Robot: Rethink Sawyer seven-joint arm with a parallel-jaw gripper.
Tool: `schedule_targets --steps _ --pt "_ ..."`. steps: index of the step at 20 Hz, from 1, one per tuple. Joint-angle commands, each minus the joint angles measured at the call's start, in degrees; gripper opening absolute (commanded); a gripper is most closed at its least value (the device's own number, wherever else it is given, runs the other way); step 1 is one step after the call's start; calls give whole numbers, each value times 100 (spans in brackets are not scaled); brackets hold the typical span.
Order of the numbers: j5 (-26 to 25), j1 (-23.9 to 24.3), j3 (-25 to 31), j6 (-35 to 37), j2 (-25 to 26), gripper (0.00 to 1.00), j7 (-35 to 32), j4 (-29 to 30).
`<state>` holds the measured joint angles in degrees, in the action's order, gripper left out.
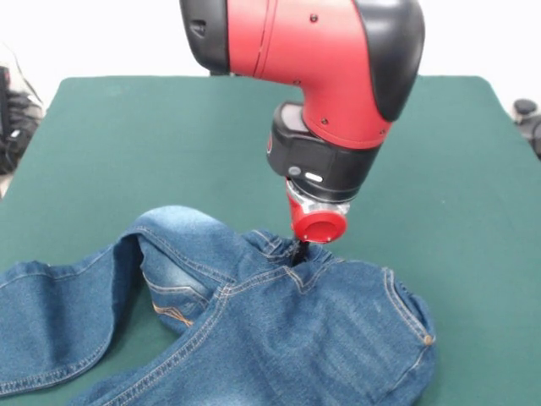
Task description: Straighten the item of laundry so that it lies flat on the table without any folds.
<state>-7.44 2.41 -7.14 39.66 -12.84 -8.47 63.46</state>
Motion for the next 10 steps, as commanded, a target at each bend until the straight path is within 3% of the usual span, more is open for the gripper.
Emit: schedule_targets --steps 1,7,10 --pt "11 -28 529 231 125 0 -1210 428" --pt "82 67 721 119 -252 0 -1157 1161" --pt "206 111 791 773 -504 0 -1023 1777"
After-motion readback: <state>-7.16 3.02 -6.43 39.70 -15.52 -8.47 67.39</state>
